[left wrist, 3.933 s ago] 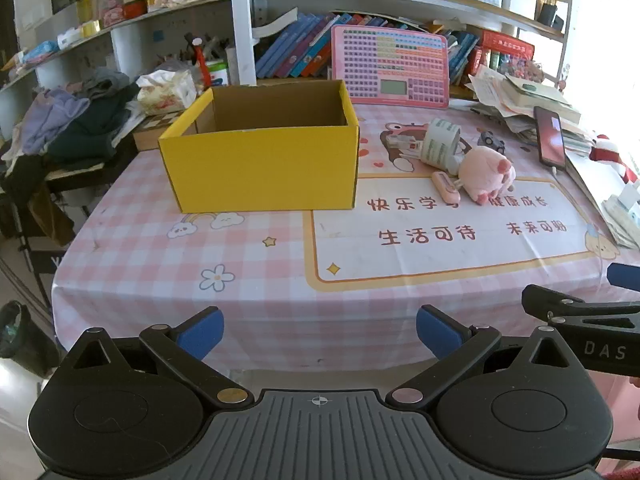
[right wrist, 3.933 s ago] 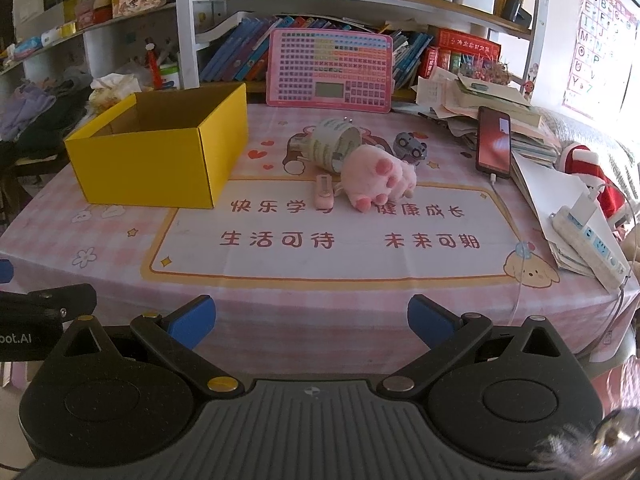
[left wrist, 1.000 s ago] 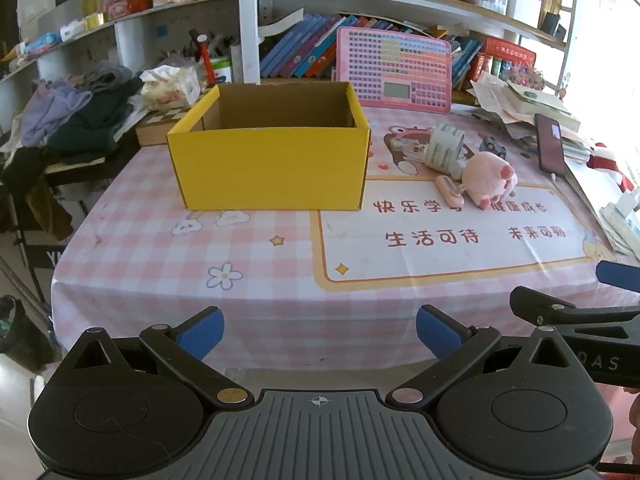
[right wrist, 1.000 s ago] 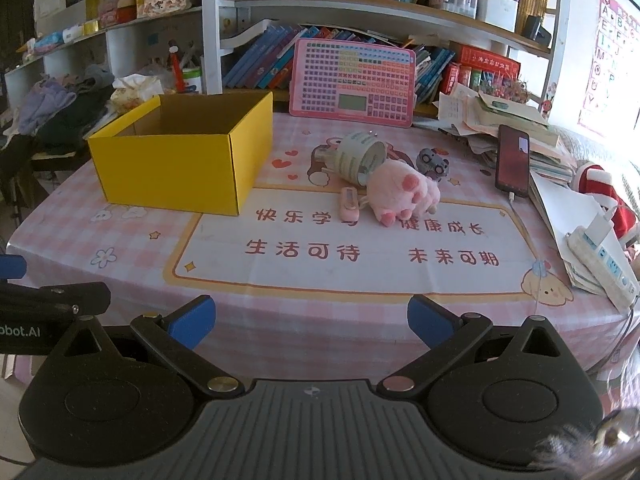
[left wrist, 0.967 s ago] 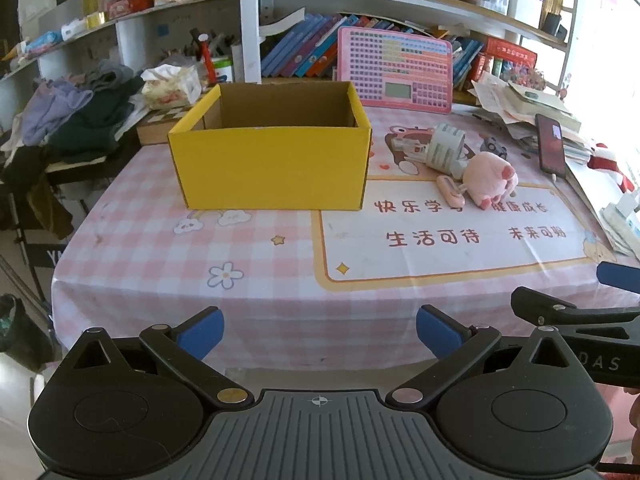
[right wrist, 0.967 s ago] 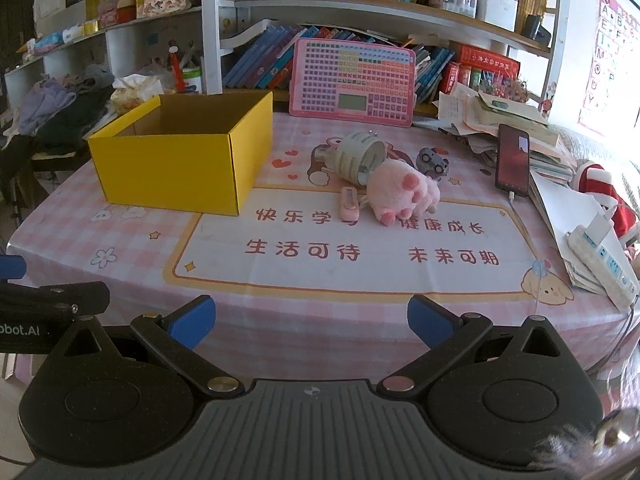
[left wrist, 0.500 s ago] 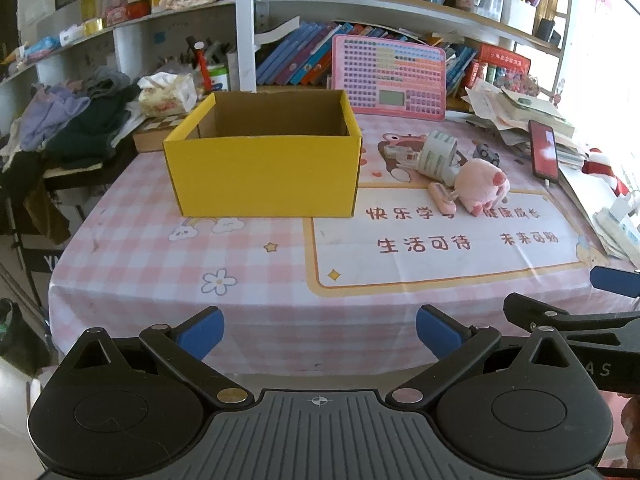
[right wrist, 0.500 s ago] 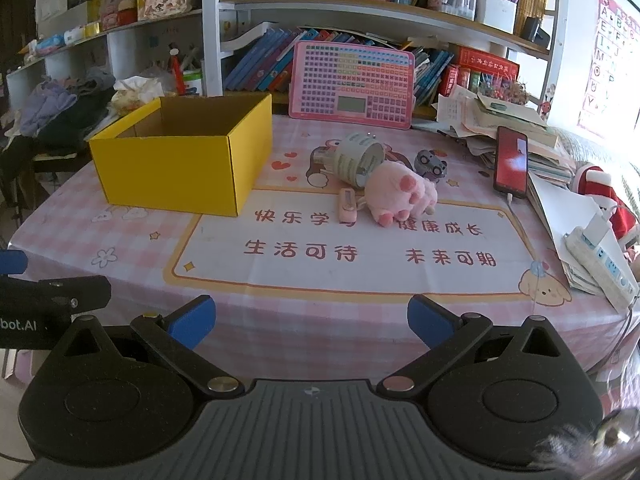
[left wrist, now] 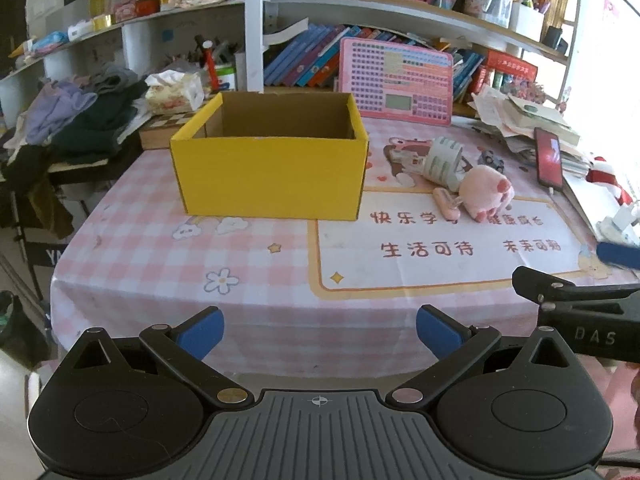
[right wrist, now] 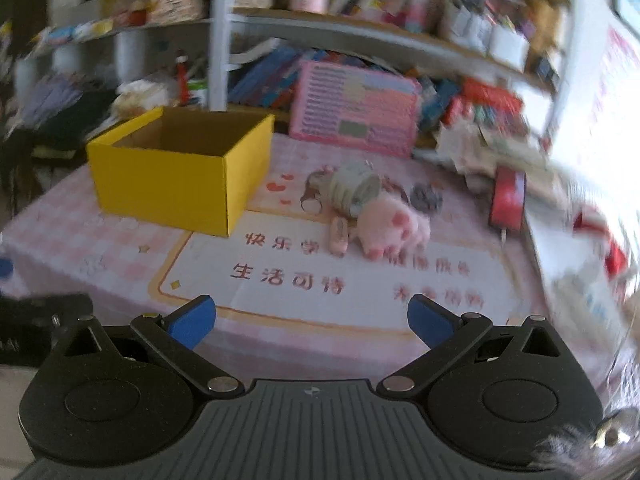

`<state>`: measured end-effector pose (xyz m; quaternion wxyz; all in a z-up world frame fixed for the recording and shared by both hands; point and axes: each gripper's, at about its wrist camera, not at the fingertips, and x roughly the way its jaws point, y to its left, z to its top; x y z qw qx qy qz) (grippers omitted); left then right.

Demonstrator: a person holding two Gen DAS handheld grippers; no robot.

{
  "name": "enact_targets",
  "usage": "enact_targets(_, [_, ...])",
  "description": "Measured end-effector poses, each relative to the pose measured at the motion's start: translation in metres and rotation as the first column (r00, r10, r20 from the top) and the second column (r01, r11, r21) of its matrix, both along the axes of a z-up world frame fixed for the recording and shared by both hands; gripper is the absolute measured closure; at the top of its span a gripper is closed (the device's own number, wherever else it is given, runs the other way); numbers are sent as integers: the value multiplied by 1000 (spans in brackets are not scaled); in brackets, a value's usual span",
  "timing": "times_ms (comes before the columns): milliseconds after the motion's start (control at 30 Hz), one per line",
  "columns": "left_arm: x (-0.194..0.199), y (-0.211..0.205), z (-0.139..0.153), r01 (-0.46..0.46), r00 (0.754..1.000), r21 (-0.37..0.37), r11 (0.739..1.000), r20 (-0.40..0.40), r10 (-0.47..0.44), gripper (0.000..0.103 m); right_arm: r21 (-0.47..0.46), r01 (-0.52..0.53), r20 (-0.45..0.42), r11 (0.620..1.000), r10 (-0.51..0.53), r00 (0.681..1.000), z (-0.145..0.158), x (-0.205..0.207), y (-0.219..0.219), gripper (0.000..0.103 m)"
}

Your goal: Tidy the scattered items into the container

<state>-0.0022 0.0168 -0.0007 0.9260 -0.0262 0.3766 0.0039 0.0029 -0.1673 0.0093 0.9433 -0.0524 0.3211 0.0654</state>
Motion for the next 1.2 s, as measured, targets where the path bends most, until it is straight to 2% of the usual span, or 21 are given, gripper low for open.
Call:
enact_targets(67, [1,-1,-1,4,1000,3,1000,-5,-4,0,54,29,-23,998,-28,999,-5,-3,-3,0])
enact_targets(167, [2,-4,-2,11,1000,5,1000,-9,-11,0,44,42,-21,998,-41,999,-8,-6,-7,0])
enact_targets(300, [3,-9,-3,32,999,9,999,-14,-32,0,82,84,-32,993,-81,996,-9,-9,-18,0])
enact_targets(500, [2,-12,-2,37,999,8,999,-12,-36,0,58,81,-40,995,-79,996,-10,-15,-18,0])
enact_targets(800, [-1,-9,-4,27,999,25,999,-25,-26,0,75,42,-44,996,-39,998,-11,-17,-13,0])
enact_targets(1200, [-1,3,-5,21,1000,-15,1000,-19,-21,0,38,64,-61,997,-62,996,-12,-13,-6,0])
